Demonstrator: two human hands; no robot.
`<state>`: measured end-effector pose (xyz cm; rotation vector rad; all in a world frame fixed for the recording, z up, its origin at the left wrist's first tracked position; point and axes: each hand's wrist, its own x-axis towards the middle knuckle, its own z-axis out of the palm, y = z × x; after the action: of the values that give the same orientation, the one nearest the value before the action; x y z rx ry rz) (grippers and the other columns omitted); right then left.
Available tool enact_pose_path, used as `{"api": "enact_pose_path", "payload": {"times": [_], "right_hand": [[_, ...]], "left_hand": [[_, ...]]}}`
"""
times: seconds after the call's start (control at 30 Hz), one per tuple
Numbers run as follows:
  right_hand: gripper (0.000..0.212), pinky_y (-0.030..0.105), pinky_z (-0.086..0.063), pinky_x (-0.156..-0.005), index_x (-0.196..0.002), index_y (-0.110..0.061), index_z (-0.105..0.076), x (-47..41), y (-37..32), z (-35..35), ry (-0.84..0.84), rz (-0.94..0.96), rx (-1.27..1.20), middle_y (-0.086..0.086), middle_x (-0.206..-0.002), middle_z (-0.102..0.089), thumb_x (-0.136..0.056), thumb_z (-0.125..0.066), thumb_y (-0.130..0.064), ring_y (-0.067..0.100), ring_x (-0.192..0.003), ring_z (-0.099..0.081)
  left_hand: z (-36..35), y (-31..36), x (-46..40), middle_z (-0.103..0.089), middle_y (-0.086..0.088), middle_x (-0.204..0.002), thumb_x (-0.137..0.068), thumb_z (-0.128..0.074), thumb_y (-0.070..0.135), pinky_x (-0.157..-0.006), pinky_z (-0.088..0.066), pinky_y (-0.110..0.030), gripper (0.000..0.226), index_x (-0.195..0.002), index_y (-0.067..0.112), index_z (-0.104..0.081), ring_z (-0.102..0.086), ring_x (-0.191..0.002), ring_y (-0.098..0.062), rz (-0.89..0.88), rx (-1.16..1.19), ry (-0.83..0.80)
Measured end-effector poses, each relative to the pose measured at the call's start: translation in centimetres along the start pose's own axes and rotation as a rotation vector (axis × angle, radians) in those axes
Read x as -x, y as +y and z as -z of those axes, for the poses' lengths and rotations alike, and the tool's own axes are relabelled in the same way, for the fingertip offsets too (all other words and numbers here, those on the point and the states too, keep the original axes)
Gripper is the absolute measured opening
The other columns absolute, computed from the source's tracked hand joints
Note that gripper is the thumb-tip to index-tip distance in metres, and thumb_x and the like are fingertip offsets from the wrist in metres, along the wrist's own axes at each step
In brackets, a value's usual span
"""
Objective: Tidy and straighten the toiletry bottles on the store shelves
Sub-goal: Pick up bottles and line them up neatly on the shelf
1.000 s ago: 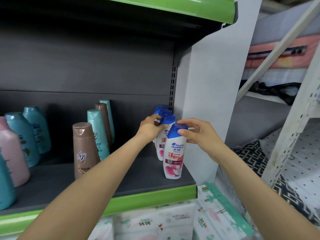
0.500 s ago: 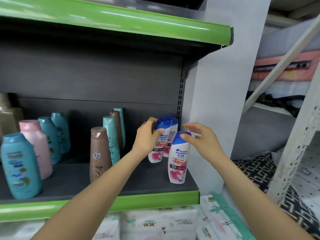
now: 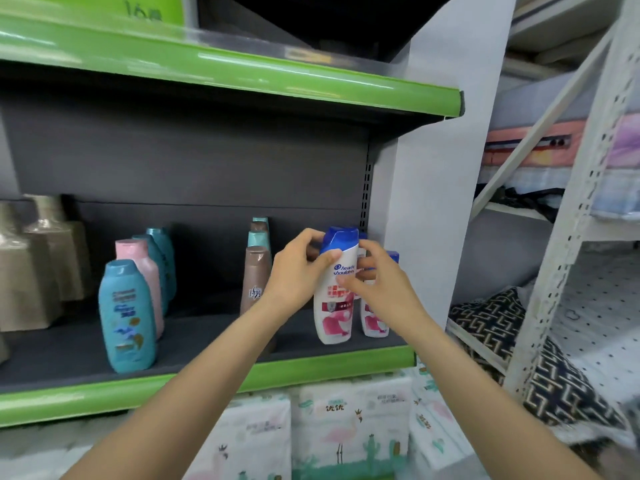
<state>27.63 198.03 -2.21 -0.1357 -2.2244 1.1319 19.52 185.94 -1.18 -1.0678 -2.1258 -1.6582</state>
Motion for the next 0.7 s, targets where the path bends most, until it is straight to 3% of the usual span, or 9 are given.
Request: {"api": "enact_pose_path", "payload": {"times": [0.17, 0.33, 0.43, 0.5, 0.57, 0.63, 0.7], "right_hand": [[0.079, 0.028, -0.053, -0.079, -0.136, -0.028, -0.033, 3.2, -1.9, -2.8, 0.078, 0.043, 0.045, -0.007, -0.11, -0.061, -0.072, -0.079, -0.033, 0.009, -0.096, -0.061], [0.092, 0.027, -0.052, -0.08, -0.143, -0.024, -0.026, 5.0, -3.4, -3.4, 0.091, -0.002, 0.061, -0.005, -0.112, -0.06, -0.07, -0.081, -0.032, 0.011, -0.097, -0.06], [0.09, 0.026, -0.053, -0.075, -0.141, -0.024, -0.029, 5.8, -4.1, -3.4, 0.078, -0.038, -0.001, -0.011, -0.101, -0.06, -0.069, -0.083, -0.027, 0.008, -0.091, -0.062], [0.087, 0.026, -0.054, -0.074, -0.14, -0.024, -0.032, 6.2, -4.2, -3.3, 0.053, -0.065, -0.059, -0.012, -0.099, -0.059, -0.069, -0.083, -0.023, 0.008, -0.09, -0.062], [0.085, 0.031, -0.056, -0.077, -0.14, -0.024, -0.033, 6.4, -4.1, -3.1, 0.024, -0.099, -0.132, -0.005, -0.108, -0.061, -0.07, -0.081, -0.018, 0.013, -0.096, -0.063], [0.082, 0.039, -0.057, -0.082, -0.14, -0.026, -0.034, 6.8, -3.7, -2.7, 0.003, -0.157, -0.245, 0.002, -0.118, -0.062, -0.072, -0.08, -0.013, 0.019, -0.104, -0.063], [0.076, 0.038, -0.059, -0.077, -0.138, -0.028, -0.038, 7.3, -3.7, -2.2, 0.004, -0.211, -0.377, 0.006, -0.12, -0.061, -0.075, -0.077, -0.01, 0.022, -0.104, -0.064]], "left_hand": [[2.1, 1.3, 2.9, -0.064, 0.005, -0.077, -0.085, -0.066, 0.026, -0.079, -0.056, -0.046, 0.011, -0.094, 0.021, -0.061, -0.066, -0.082, -0.017, 0.096, 0.151, 0.013], [3.5, 2.4, 4.8, -0.063, 0.011, -0.074, -0.084, -0.067, 0.026, -0.072, -0.058, -0.032, 0.022, -0.104, 0.017, -0.064, -0.062, -0.07, -0.003, 0.077, 0.097, 0.006], [4.0, 2.7, 5.6, -0.062, 0.014, -0.074, -0.085, -0.067, 0.026, -0.069, -0.056, -0.026, 0.024, -0.107, 0.017, -0.065, -0.06, -0.068, 0.002, 0.062, 0.074, -0.021], [4.2, 2.9, 6.0, -0.064, 0.011, -0.076, -0.085, -0.066, 0.025, -0.072, -0.057, -0.03, 0.023, -0.106, 0.016, -0.066, -0.062, -0.071, -0.004, 0.073, 0.096, -0.028], [4.5, 3.0, 6.3, -0.067, 0.004, -0.083, -0.089, -0.061, 0.022, -0.069, -0.058, -0.028, 0.023, -0.11, 0.013, -0.066, -0.066, -0.073, -0.011, 0.108, 0.193, -0.069], [4.8, 3.3, 6.8, -0.068, 0.001, -0.092, -0.095, -0.051, 0.015, -0.06, -0.053, -0.016, 0.026, -0.119, 0.014, -0.062, -0.066, -0.07, -0.005, 0.148, 0.319, -0.167], [5.0, 3.3, 7.4, -0.069, 0.0, -0.104, -0.098, -0.044, 0.01, -0.066, -0.052, -0.012, 0.031, -0.124, 0.017, -0.059, -0.067, -0.08, -0.003, 0.145, 0.383, -0.261]]}}
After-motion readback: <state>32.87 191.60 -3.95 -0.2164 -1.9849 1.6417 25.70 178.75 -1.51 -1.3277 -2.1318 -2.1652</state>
